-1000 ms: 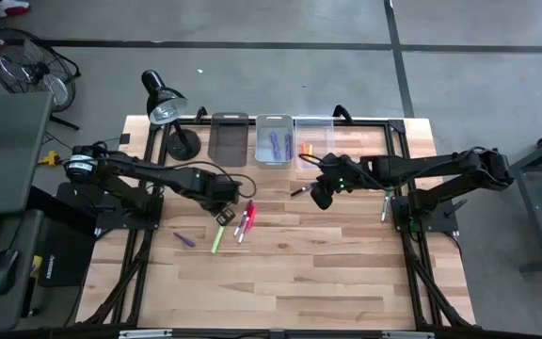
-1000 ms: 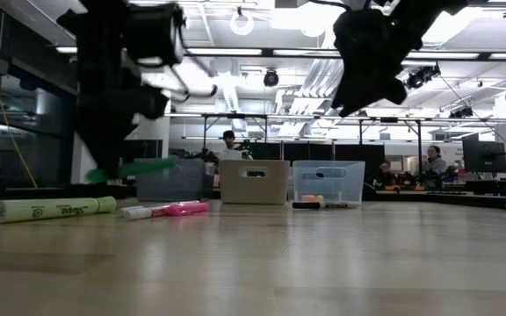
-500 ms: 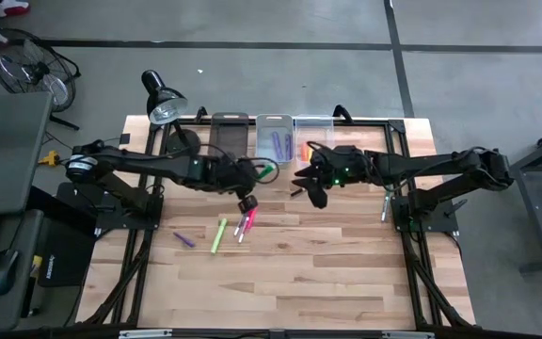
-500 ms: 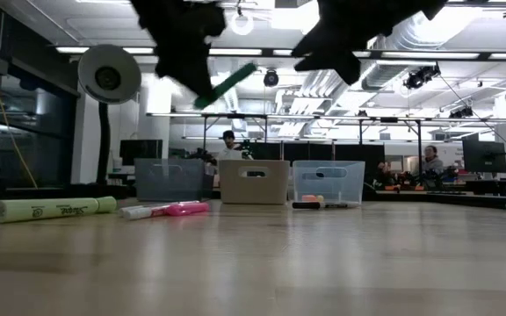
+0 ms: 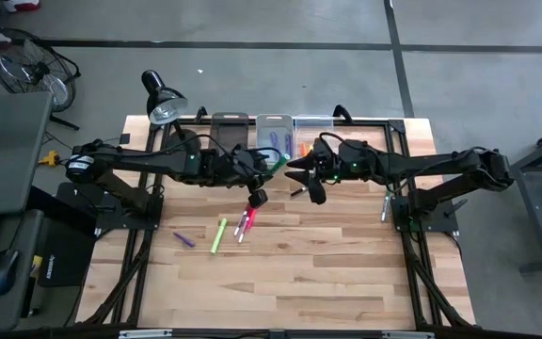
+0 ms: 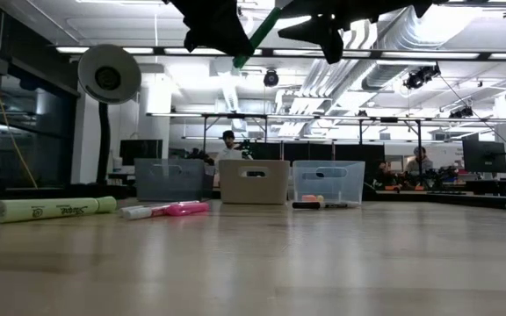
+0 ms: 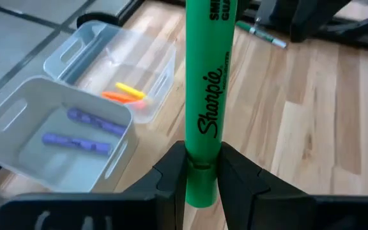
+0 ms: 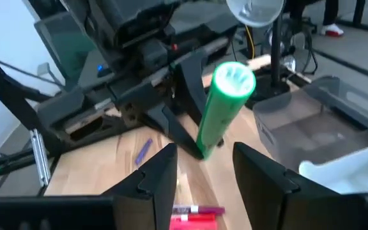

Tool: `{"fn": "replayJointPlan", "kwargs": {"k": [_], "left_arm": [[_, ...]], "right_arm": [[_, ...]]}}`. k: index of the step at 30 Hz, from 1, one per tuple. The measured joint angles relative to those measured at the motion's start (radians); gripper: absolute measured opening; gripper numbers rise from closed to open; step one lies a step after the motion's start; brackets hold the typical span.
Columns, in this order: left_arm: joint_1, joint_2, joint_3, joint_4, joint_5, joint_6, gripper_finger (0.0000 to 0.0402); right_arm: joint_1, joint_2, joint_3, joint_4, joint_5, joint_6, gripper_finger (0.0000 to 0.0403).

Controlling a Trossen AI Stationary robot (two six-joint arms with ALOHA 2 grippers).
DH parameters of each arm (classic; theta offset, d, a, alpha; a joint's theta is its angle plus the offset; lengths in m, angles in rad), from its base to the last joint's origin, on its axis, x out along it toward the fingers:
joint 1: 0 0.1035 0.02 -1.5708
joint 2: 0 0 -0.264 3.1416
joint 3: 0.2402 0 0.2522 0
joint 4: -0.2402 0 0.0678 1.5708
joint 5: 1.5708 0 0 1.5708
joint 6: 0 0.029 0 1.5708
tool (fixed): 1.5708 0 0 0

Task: Pick & Place Markers
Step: Put the green highlighter into the white bin

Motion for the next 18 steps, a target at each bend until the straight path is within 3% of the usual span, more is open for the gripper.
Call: {"fn": "replayJointPlan", "kwargs": {"k": [8,18], "left_arm": [[0.0,0.0,0.0,0.01,0.0,0.0,0.0065],[0.0,0.0,0.0,0.013,0.001,0.0,0.0065]], "right_arm": [[-0.021,0.002,0.0,0.061,0.021,-0.019,0.0162],[-0.034,0.038,0.0,0.136,-0.029,-0.017,0.016]]}}
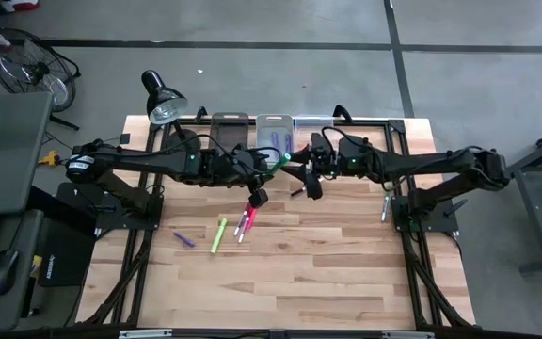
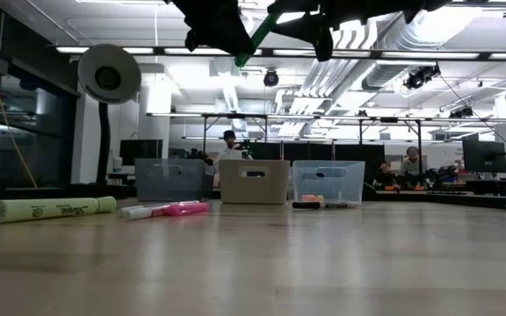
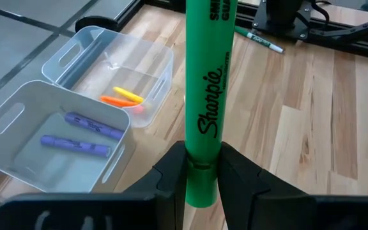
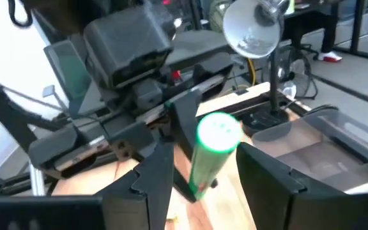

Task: Pick & Place Markers
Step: Put the green highlighter into the white bin

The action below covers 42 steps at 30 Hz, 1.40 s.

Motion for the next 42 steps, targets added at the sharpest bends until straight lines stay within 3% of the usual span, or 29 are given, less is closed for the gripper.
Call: {"fn": "replayJointPlan", "kwargs": {"k": [16,26,37,42], "left_arm": [[0.0,0.0,0.0,-0.002,0.003,0.003,0.0065],[0.0,0.0,0.0,-0.001,0.011,0.064,0.0067],[0.0,0.0,0.0,-0.001,0.02,0.148,0.0159],[0.0,-0.006,0.0,-0.033,0.018,0.161,0.0182]], "right_arm": [[-0.006,0.019,0.0,0.059,-0.029,-0.017,0.0069],[-0.006,0.019,0.0,0.056,-0.028,-0.014,0.0072],[-0.006,0.019,0.0,0.045,-0.004,-0.009,0.0067],[-0.006,0.019,0.0,0.025,0.004,-0.008,0.0067]]}}
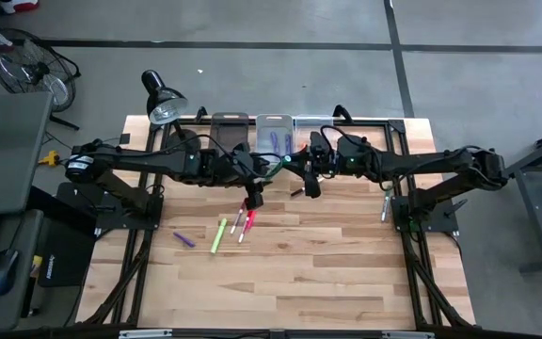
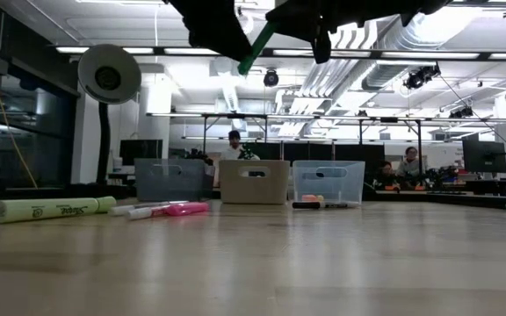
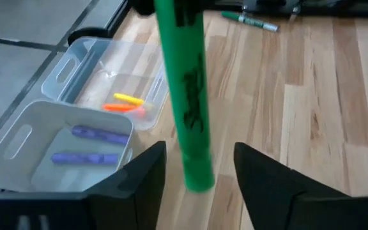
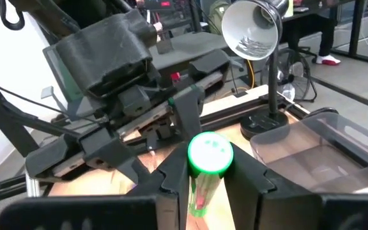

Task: Pick & Place Markers
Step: Put the green highlighter into the white bin

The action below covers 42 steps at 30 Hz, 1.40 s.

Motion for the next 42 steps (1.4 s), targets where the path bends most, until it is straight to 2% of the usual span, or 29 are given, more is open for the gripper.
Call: {"fn": "replayJointPlan", "kwargs": {"k": [7,14,20,26,31,36,42], "left_arm": [[0.0,-0.004,0.0,-0.112,-0.063,-0.008,0.0183],[0.001,-0.023,-0.001,-0.333,-0.142,-0.12,0.0183],[0.001,-0.111,-0.03,-0.411,-0.22,-0.188,0.0183],[0.001,-0.304,-0.22,-0.259,-0.224,-0.249,0.0183],[0.001,-0.484,-0.416,-0.102,-0.167,-0.316,0.0183],[0.001,-0.624,-0.547,0.033,-0.07,-0.357,0.0183],[0.0,-0.772,-0.638,0.142,-0.008,-0.382,0.0183]], "right_arm": [[0.0,0.0,0.0,-0.038,0.032,0.001,0.0067],[0.0,0.0,0.0,-0.082,0.062,0.016,0.0067],[-0.014,0.0,0.0,-0.1,0.081,0.038,0.0066],[-0.048,0.0,0.038,-0.149,0.073,0.056,0.0066],[-0.097,0.018,0.135,-0.286,0.062,0.035,0.0069],[-0.176,0.099,0.26,-0.425,0.007,0.086,0.0067],[-0.277,0.261,0.428,-0.548,-0.1,0.182,0.0069]]}}
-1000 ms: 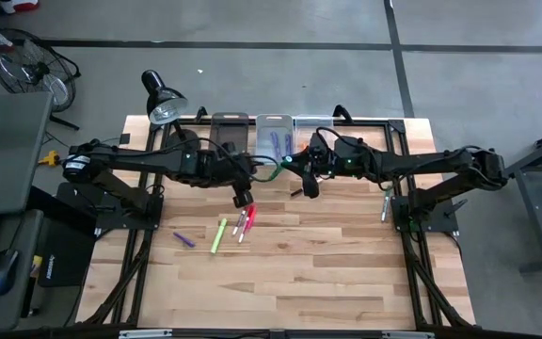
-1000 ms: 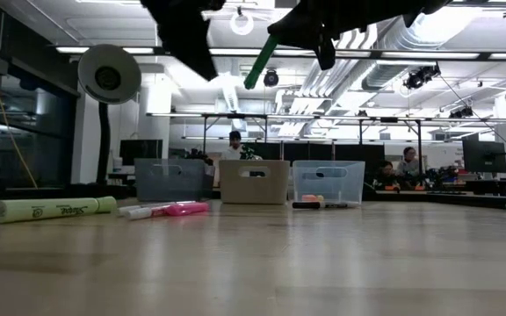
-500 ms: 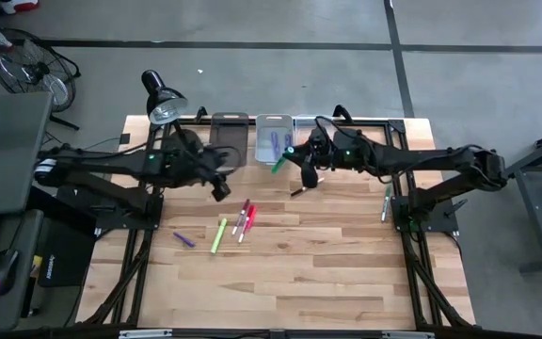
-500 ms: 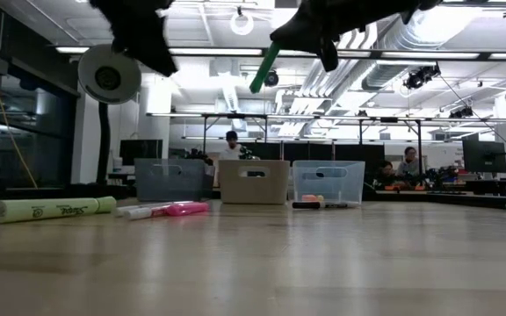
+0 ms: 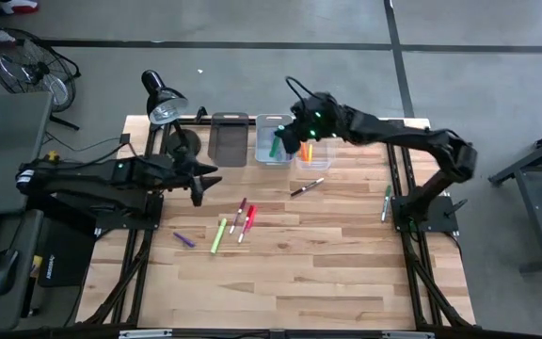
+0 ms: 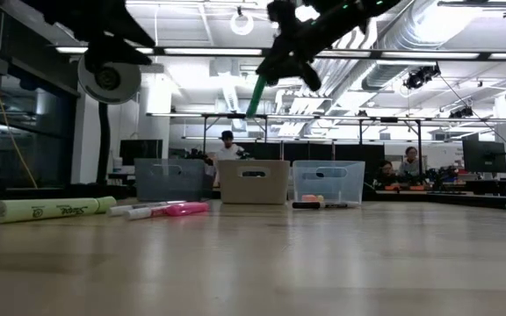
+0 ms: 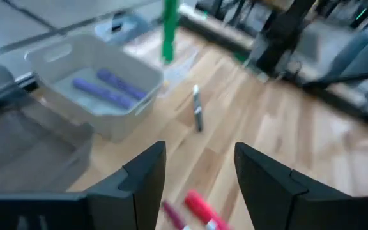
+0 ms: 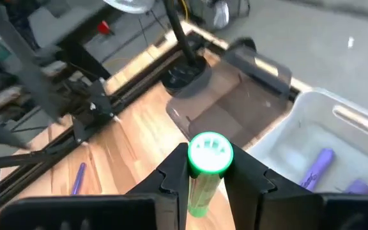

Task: Pick & Place Markers
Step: Put the green highlighter into the white bin

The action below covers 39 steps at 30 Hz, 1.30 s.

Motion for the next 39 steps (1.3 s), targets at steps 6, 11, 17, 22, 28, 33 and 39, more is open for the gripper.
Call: {"fn": "replayJointPlan", "kwargs": {"k": [6,11,17,22,28,33,39], "left_arm": [[0.0,-0.185,-0.079,0.021,0.067,-0.024,0.0183],[0.0,-0.359,-0.164,0.074,0.101,-0.056,0.0183],[0.0,-0.538,-0.258,0.109,0.117,-0.098,0.0183],[0.0,-0.629,-0.304,0.097,0.124,-0.106,0.0183],[0.0,-0.674,-0.335,0.084,0.156,-0.112,0.0183],[0.0,-0.674,-0.335,0.05,0.191,-0.113,0.0183],[0.0,-0.674,-0.334,0.045,0.195,-0.113,0.0183]], "right_arm": [[-0.07,0.192,0.234,-0.202,-0.085,0.021,0.007],[-0.13,0.336,0.424,-0.349,-0.136,0.08,0.0072],[-0.181,0.477,0.614,-0.523,-0.147,0.1,0.0072],[-0.201,0.554,0.69,-0.6,-0.174,0.136,0.0072],[-0.209,0.616,0.698,-0.619,-0.193,0.186,0.0073],[-0.207,0.638,0.698,-0.621,-0.185,0.197,0.0073],[-0.207,0.639,0.698,-0.655,-0.166,0.196,0.0073]]}}
